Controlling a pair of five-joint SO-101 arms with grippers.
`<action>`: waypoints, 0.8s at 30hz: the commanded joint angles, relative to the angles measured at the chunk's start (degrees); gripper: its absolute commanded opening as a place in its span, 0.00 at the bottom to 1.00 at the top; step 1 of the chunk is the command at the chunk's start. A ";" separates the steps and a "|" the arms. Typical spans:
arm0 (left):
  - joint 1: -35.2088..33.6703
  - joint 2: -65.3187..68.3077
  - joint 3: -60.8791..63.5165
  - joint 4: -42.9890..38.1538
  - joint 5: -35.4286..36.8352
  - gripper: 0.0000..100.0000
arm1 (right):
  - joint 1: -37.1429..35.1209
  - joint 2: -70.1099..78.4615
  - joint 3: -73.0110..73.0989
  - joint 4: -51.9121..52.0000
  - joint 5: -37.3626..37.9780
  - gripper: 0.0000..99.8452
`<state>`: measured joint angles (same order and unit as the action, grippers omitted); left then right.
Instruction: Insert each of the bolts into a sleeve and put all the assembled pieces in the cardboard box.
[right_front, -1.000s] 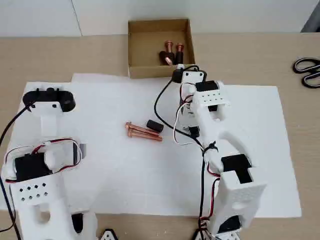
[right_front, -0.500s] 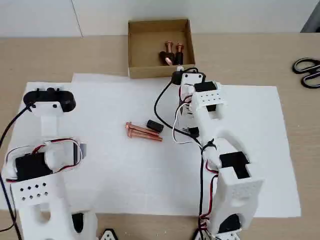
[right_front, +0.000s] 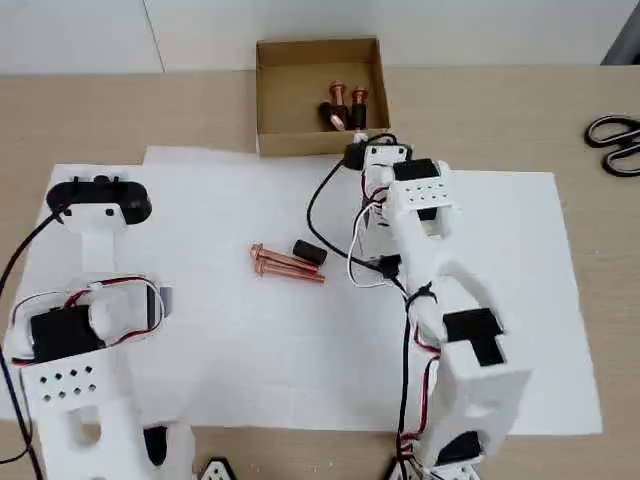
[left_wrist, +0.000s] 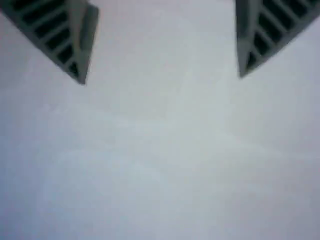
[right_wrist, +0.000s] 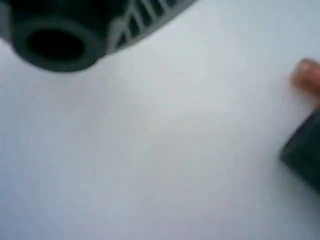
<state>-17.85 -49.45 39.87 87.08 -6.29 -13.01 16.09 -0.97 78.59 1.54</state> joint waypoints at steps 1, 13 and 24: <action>-0.09 0.09 -2.68 -0.09 0.44 0.18 | 1.63 -11.03 -4.40 3.21 2.64 0.00; 4.66 23.21 -20.26 -1.14 1.85 0.18 | 8.22 -26.51 -5.01 8.13 8.00 0.00; 23.38 47.56 -35.82 0.09 22.24 0.18 | 8.31 -26.51 -5.01 11.74 8.26 0.00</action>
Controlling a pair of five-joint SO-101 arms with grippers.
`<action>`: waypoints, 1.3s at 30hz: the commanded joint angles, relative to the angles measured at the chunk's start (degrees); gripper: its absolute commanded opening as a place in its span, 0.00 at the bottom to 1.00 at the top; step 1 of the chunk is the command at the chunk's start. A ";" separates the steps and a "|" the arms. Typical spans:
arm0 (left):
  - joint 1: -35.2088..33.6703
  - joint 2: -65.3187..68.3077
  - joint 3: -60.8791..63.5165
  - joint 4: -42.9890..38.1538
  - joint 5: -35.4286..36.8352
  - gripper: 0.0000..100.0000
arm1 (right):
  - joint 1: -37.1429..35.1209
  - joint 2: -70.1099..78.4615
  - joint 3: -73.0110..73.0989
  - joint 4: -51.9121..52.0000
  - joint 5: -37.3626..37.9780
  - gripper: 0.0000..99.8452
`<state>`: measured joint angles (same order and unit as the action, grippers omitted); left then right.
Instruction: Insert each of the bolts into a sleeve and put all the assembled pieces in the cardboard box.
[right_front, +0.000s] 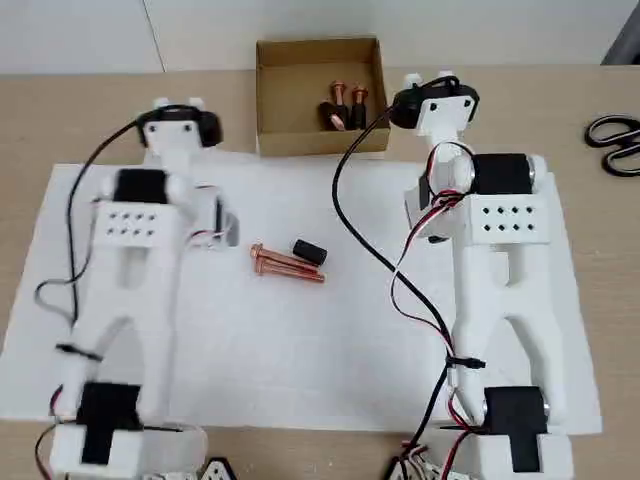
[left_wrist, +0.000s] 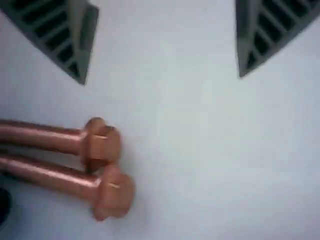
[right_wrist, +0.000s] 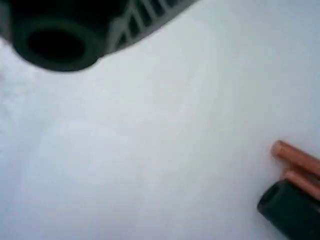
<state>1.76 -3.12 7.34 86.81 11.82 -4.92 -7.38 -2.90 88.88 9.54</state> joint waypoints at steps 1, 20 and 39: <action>4.92 1.76 -3.30 1.41 5.71 0.18 | 0.22 -3.03 -3.08 1.98 0.26 0.00; 10.90 18.46 0.22 -10.37 39.47 0.19 | 0.13 -3.12 -3.08 3.56 0.18 0.00; 10.64 26.99 -4.18 -16.97 44.31 0.18 | 0.04 -3.12 -3.08 3.56 0.18 0.00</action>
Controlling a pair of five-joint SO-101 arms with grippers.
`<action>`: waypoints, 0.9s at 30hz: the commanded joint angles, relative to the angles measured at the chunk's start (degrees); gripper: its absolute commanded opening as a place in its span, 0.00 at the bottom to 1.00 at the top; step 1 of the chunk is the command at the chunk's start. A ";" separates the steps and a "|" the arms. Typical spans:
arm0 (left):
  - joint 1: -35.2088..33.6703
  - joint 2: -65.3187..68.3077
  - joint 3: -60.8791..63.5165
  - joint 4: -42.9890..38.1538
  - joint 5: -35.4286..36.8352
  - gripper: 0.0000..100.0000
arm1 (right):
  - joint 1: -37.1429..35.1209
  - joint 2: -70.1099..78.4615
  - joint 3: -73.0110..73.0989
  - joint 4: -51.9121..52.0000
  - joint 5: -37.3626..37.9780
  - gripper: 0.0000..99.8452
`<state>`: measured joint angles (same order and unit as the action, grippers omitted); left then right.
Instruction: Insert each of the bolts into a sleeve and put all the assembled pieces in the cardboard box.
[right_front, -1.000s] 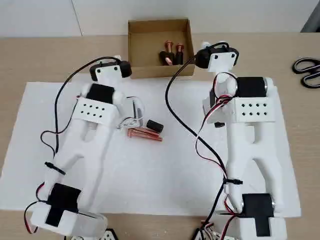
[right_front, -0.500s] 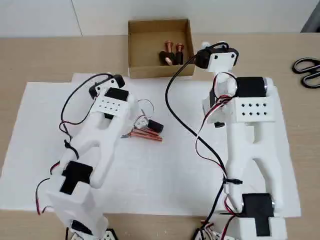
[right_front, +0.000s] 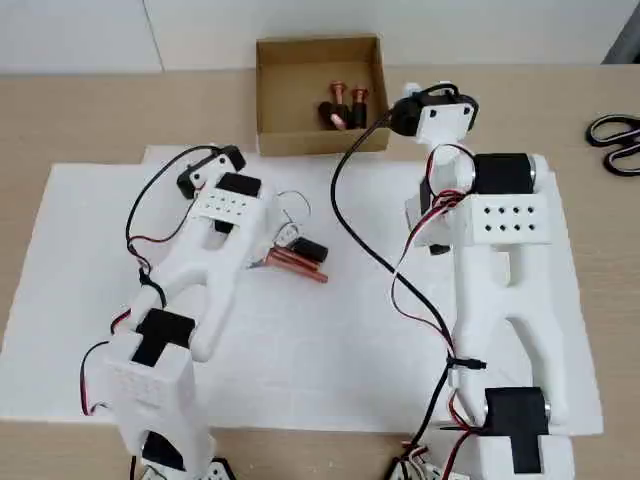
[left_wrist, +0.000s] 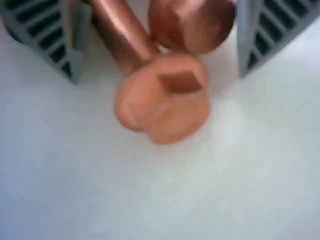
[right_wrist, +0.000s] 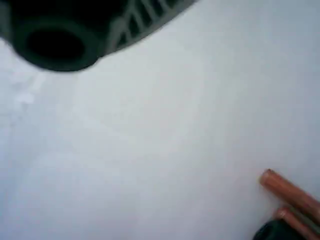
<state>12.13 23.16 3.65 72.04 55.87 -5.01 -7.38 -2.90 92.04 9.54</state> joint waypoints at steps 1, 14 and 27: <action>0.26 1.14 -0.48 -2.81 0.26 0.17 | 0.13 -3.12 -3.08 0.40 0.18 0.00; 0.09 1.93 -0.66 -3.52 -3.78 0.09 | 0.13 -3.12 -2.99 0.40 0.09 0.00; 0.00 1.93 -2.15 -3.34 -17.76 0.09 | 0.13 -3.12 -2.99 0.40 0.09 0.00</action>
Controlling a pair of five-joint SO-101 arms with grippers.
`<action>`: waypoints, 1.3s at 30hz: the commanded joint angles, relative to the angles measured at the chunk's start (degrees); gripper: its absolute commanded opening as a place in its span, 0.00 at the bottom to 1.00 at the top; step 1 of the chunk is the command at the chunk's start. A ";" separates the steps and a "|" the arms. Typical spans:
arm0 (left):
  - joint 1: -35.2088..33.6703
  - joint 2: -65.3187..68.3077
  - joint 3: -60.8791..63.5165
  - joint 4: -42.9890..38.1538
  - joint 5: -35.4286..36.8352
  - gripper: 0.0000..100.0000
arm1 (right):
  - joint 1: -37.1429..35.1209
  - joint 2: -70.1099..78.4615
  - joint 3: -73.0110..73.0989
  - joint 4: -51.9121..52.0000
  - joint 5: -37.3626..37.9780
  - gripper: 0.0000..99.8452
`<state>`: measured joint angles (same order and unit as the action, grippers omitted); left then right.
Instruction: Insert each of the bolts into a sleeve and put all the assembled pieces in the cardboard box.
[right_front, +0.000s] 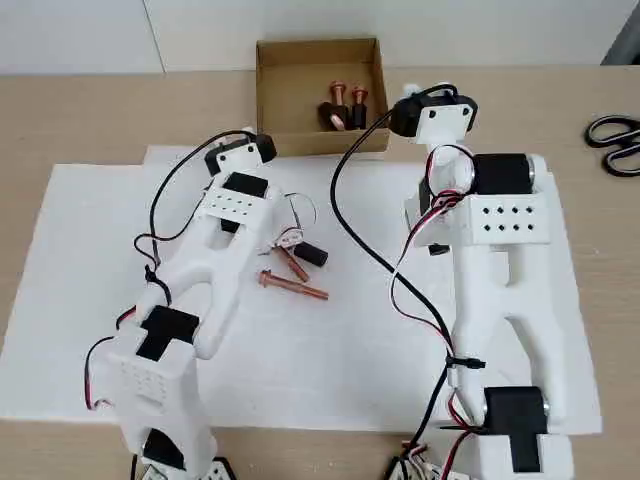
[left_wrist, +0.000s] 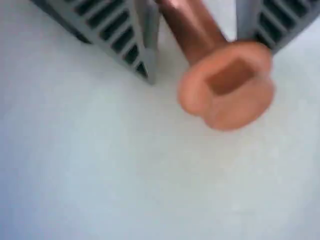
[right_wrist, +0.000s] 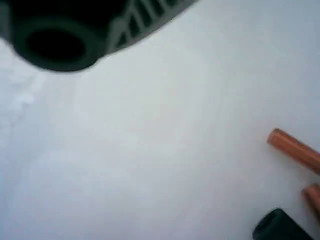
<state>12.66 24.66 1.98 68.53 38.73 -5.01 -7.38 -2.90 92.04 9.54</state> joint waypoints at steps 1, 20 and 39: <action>-0.53 0.44 -0.92 0.35 -0.62 0.08 | 0.13 -3.12 -2.99 0.40 0.09 0.00; -0.44 0.44 -8.04 1.41 -0.79 0.01 | 0.13 -3.12 -2.99 1.10 0.09 0.00; -10.64 0.35 -39.96 31.91 -36.31 0.01 | 0.04 -3.56 -2.99 1.10 0.09 0.00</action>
<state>4.75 25.89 -33.89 98.95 5.93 -5.01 -7.38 -2.90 92.92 9.54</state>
